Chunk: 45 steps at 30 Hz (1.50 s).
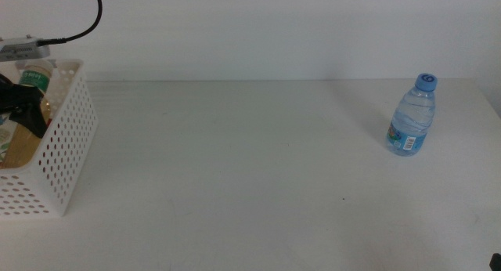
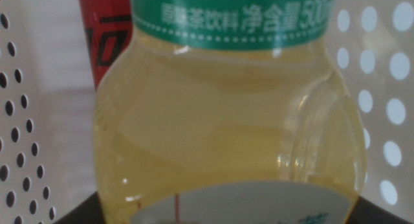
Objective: Use arms to grab the bottles and put them into the dustbin to the left of the table.
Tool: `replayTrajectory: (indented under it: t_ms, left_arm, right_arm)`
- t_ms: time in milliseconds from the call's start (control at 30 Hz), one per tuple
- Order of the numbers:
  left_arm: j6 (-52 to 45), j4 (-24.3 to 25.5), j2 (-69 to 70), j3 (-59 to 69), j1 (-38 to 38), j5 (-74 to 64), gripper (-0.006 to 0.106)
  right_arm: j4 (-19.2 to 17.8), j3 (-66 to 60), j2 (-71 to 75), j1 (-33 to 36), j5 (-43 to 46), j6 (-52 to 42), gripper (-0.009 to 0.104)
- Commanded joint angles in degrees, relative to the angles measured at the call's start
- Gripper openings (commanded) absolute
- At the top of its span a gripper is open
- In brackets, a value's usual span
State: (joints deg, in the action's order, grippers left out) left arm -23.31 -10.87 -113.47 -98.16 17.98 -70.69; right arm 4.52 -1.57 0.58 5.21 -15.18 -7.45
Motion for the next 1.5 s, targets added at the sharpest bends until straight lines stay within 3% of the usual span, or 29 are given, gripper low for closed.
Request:
replayTrajectory:
  t_ms: [0, 100, 133, 300, 400, 733, 900, 1067, 1467]
  left_arm:
    - [-0.3, -1.7, 3.8, -2.4, 0.0, -3.9, -0.001]
    - [-0.3, -1.6, 3.8, -2.3, 0.0, -3.9, 0.012]
    - [-1.3, -1.6, 3.8, -2.3, 0.0, -3.9, 0.035]
    - [-2.8, -2.6, 3.8, -2.3, 0.0, -4.1, 0.074]
    - [-2.8, -2.7, 3.8, -2.3, 0.0, -4.0, 0.09]
    - [3.2, -3.1, 4.5, -2.4, -0.1, -2.1, 0.09]
    - [3.5, -6.0, 8.0, -2.3, -2.1, 1.7, 0.09]
    - [6.1, -3.4, 12.8, -2.1, -5.8, 2.9, 0.088]
    - [0.9, -9.3, 31.5, 18.6, -13.6, 22.1, 0.082]
  right_arm:
    - [-0.6, 0.4, 1.5, -0.3, 4.2, -0.5, 0.07]
    - [-0.6, 0.4, 1.5, -0.3, 4.2, -0.5, 0.07]
    - [-0.6, 0.4, 1.5, -0.3, 4.2, -0.5, 0.07]
    - [-0.6, 0.4, 1.5, -0.3, 4.2, -0.5, 0.07]
    - [-0.6, 0.4, 1.5, -0.3, 4.2, -0.5, 0.07]
    - [-0.6, 0.4, 1.5, -0.3, 4.2, -0.5, 0.07]
    - [-0.6, 0.4, 1.5, -0.3, 4.2, -0.5, 0.07]
    - [-0.6, 0.4, 1.5, -0.3, 4.2, -0.5, 0.07]
    - [-0.6, 0.4, 1.5, -0.3, 4.2, -0.5, 0.07]
